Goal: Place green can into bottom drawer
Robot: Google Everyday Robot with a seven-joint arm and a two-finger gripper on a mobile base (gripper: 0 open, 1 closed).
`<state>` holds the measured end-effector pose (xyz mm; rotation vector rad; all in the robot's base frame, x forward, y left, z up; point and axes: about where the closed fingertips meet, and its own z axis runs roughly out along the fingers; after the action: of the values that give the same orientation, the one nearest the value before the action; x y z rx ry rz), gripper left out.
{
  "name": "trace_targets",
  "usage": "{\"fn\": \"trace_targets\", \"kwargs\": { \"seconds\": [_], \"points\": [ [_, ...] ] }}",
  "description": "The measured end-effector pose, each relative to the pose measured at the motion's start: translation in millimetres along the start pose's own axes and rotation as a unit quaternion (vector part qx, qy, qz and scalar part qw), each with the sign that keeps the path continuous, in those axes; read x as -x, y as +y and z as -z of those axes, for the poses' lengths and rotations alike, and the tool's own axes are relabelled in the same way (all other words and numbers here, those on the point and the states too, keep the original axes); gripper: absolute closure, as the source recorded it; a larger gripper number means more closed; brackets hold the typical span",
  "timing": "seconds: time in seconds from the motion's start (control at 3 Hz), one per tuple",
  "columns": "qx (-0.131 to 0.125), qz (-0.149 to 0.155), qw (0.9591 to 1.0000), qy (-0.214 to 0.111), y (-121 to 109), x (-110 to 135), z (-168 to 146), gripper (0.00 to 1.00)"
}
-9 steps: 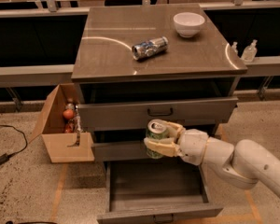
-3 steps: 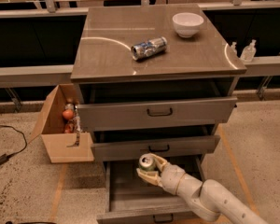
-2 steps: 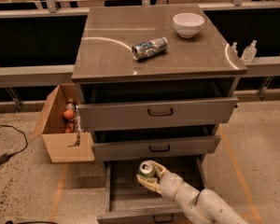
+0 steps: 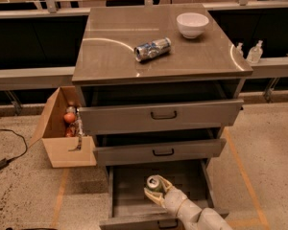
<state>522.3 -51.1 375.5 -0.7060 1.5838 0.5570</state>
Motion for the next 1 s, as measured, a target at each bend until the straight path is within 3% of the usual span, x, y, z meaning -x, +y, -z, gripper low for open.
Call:
{"fn": "trace_targets", "kwargs": {
  "seconds": [0.33, 0.67, 1.0],
  "points": [
    [-0.022, -0.013, 0.9997, 0.006, -20.9, -42.4, 1.4, 1.00],
    [-0.022, -0.013, 0.9997, 0.006, -20.9, -42.4, 1.4, 1.00],
    [-0.039, -0.003, 0.9992, 0.008, -39.4, -51.9, -6.6, 1.00]
  ]
}}
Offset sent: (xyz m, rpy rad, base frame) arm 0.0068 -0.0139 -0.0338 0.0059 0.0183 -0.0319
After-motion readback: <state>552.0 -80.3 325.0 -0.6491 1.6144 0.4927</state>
